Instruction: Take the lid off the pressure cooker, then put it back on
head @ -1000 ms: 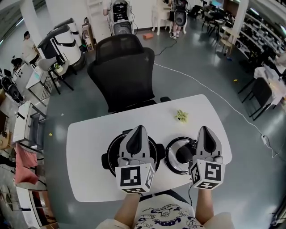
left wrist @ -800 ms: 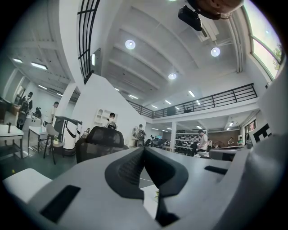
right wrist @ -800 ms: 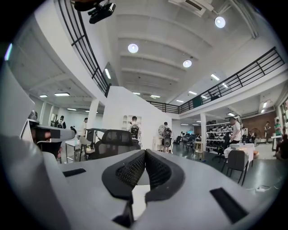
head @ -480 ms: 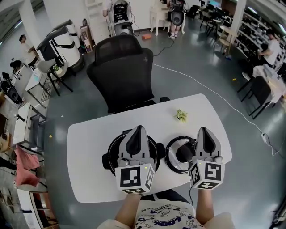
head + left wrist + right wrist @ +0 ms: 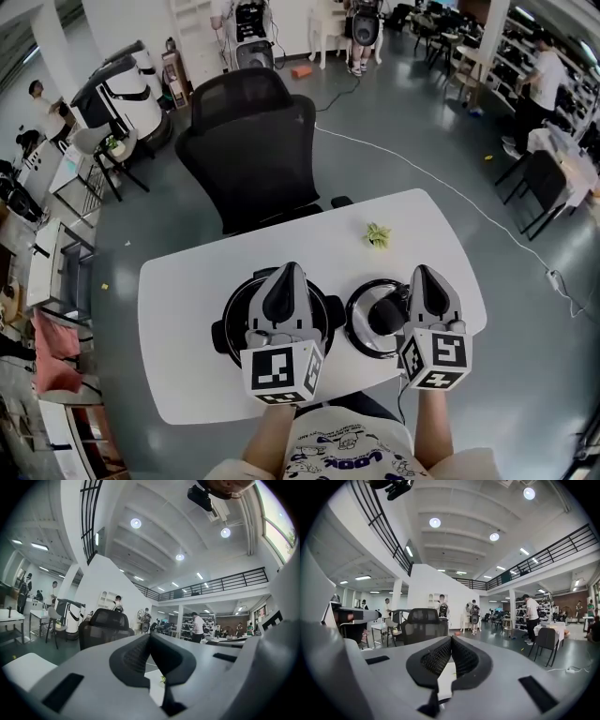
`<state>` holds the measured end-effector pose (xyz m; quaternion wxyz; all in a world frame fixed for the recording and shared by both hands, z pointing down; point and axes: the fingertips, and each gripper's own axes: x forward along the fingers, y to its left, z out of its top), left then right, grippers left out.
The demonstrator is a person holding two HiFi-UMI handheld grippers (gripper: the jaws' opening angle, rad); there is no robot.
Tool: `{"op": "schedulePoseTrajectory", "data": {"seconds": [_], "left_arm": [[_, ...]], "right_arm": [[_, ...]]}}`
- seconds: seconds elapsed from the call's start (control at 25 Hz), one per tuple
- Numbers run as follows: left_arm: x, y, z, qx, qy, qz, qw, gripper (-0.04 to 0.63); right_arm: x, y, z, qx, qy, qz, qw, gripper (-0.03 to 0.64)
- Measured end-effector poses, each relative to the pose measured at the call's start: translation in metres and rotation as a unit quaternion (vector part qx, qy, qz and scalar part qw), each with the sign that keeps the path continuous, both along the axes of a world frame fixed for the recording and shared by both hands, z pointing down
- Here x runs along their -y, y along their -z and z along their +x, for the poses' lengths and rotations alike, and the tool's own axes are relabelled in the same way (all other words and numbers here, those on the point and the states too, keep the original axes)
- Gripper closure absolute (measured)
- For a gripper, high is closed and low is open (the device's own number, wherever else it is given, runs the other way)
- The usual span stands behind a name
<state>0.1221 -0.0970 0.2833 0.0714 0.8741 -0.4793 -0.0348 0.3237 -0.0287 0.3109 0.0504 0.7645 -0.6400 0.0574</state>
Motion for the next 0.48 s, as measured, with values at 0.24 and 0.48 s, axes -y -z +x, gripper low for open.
{"op": "schedulePoseTrajectory", "data": {"seconds": [0.24,0.48], "left_arm": [[0.005,-0.005,0.001,0.004,0.002,-0.007,1.0000,0.581],[0.012,-0.012,0.003,0.008,0.004,-0.012,0.9999,0.581]], "right_arm": [[0.004,-0.021,0.009,0.012,0.005,-0.034,0.999,0.604],[0.009,-0.052,0.012,0.021,0.021,-0.084,0.996,0.555]]}}
